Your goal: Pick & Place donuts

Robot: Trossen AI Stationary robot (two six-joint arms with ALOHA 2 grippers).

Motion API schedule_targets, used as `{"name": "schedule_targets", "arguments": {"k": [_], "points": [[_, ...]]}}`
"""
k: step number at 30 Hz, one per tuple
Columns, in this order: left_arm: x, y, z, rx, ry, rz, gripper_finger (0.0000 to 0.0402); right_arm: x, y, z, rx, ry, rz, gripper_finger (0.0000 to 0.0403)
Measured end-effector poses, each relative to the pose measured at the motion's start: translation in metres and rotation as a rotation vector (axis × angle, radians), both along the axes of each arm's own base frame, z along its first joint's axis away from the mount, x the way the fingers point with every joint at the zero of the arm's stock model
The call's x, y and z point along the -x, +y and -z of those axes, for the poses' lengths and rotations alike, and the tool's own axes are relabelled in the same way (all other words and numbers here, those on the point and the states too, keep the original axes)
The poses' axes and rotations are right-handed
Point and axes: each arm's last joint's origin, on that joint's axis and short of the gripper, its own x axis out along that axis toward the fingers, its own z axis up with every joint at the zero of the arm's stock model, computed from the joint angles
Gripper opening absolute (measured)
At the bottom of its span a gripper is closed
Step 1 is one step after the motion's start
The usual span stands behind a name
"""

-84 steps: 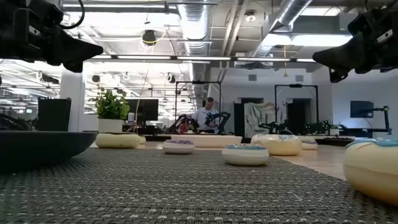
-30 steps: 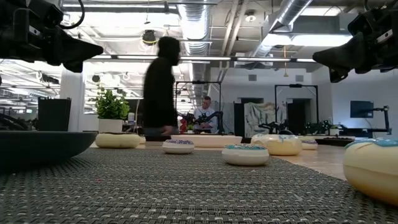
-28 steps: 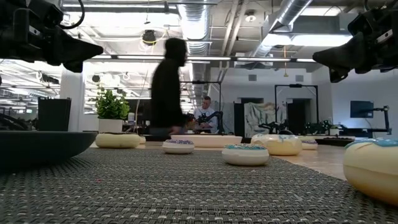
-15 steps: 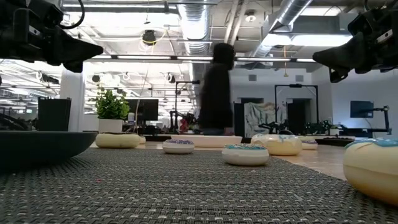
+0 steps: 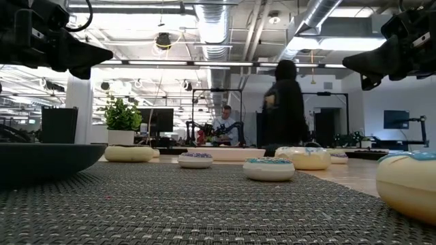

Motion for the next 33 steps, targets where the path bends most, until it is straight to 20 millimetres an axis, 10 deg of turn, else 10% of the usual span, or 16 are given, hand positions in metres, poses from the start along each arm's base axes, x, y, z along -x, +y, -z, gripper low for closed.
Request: {"name": "schedule_targets", "arguments": {"k": [33], "points": [[0.0001,-0.0025,-0.0022,0.006,-0.015,0.088,0.0,0.0,0.0,0.0,0.0,0.0,0.0,0.0]]}}
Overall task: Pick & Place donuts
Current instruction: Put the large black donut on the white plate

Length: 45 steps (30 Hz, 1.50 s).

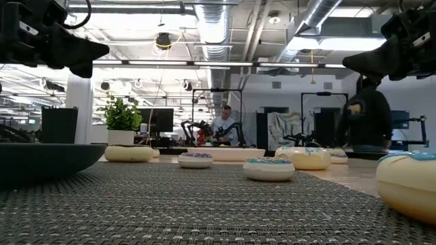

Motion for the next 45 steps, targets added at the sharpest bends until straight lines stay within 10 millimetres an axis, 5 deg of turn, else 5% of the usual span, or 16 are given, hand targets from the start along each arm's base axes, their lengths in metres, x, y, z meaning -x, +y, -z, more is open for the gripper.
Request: {"name": "schedule_targets", "arguments": {"k": [8,14,32,39,45], "points": [[-0.003,0.005,-0.007,0.059,0.077,-0.173,0.0,0.0,0.0,0.0,0.0,0.001,0.0,0.0],[-0.013,0.006,-0.031,0.016,0.139,-0.244,0.0,0.0,0.0,0.0,0.0,0.0,0.0,0.0],[-0.081,0.023,-0.098,-0.093,0.486,-0.395,0.0003,0.0,0.0,0.0,0.0,0.001,0.0,0.0],[-0.104,0.044,-0.095,0.004,0.748,-0.489,0.0059,0.0,0.0,0.0,0.0,0.0,0.0,0.0],[-0.117,0.061,-0.071,0.193,0.955,-0.423,0.0134,0.0,0.0,0.0,0.0,0.001,0.0,0.0]]}}
